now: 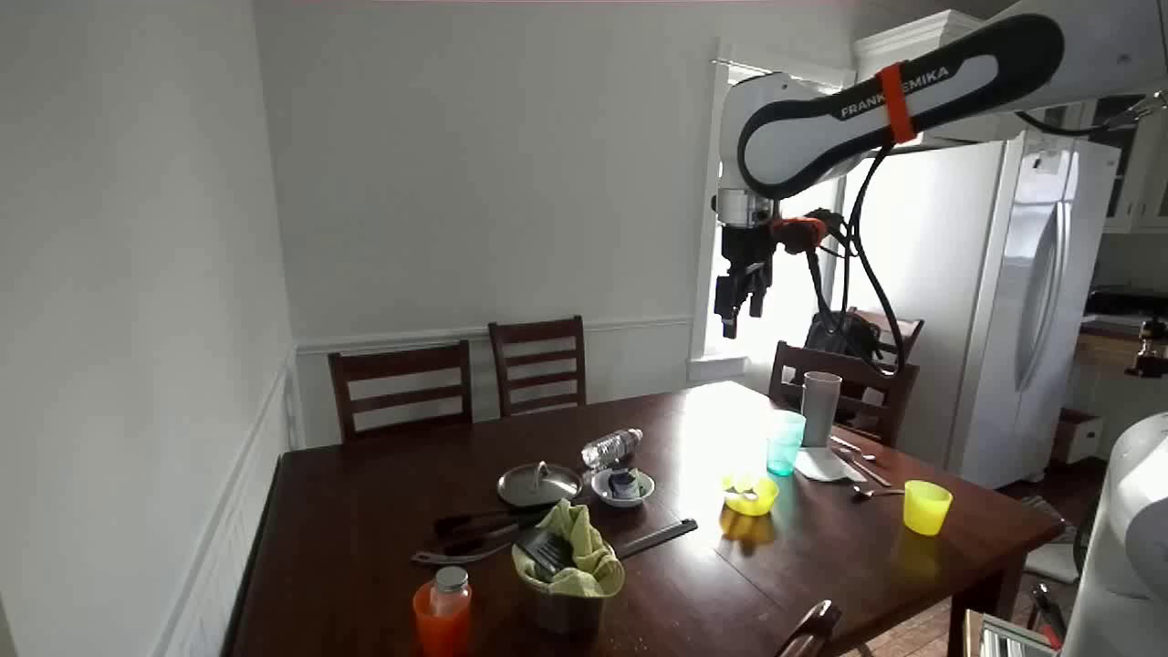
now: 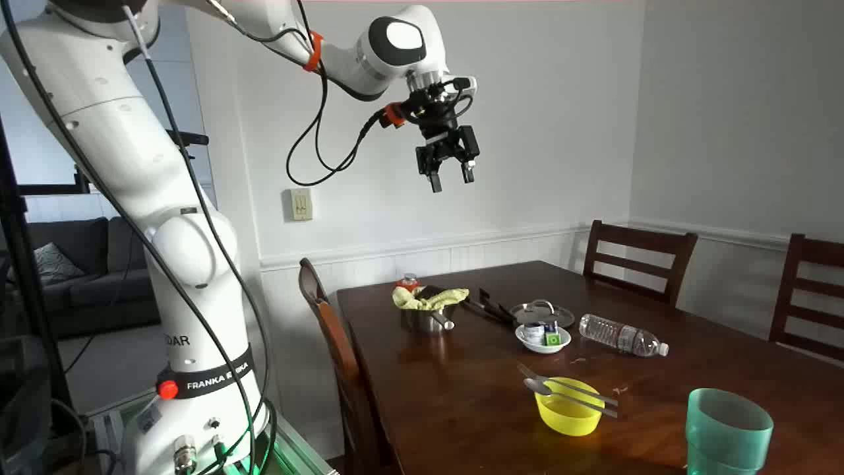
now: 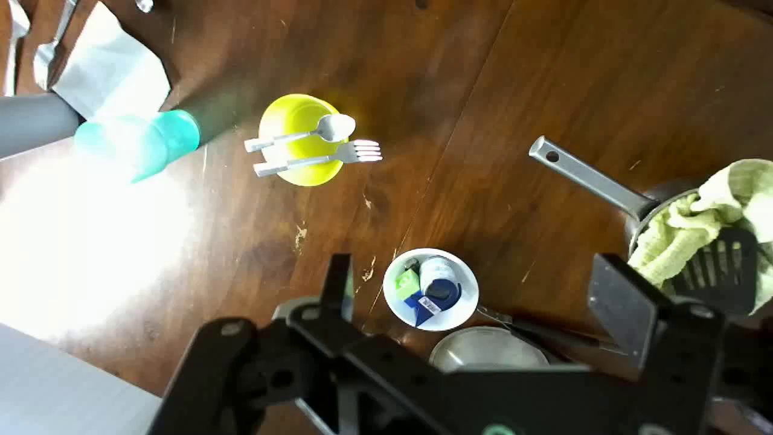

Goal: Pick up the silver fork and put it on the silver spoon

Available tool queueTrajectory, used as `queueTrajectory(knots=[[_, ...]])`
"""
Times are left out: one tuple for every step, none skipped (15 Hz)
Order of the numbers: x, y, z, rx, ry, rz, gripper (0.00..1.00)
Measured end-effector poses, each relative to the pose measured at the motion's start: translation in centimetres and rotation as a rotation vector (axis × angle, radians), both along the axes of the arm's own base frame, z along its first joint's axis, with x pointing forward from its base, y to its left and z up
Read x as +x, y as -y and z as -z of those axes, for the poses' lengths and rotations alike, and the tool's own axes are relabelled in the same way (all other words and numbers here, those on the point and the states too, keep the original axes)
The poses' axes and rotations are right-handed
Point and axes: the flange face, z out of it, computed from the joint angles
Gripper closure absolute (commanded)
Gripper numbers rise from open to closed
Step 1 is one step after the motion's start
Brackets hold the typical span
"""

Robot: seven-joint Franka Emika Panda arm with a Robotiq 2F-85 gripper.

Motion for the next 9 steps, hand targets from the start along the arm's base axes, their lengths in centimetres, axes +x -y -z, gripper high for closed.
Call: queueTrajectory(knots=[[0.0,0.0,0.0,0.0,0.0,0.0,0.0],[0.0,0.0,0.0,0.0,0.0,0.0,0.0],[0.0,0.0,0.0,0.0,0.0,0.0,0.0],[0.0,0.0,0.0,0.0,0.0,0.0,0.0],[0.0,0.0,0.0,0.0,0.0,0.0,0.0],[0.0,0.0,0.0,0.0,0.0,0.0,0.0],[0.0,0.2,0.1,0.004,0.0,0.016,0.0],[0.0,1.0,0.6,0.014,-0.004,0.05,0.0],[0.0,2.3,1.5,0.027,-0.018,0.087,0.0]])
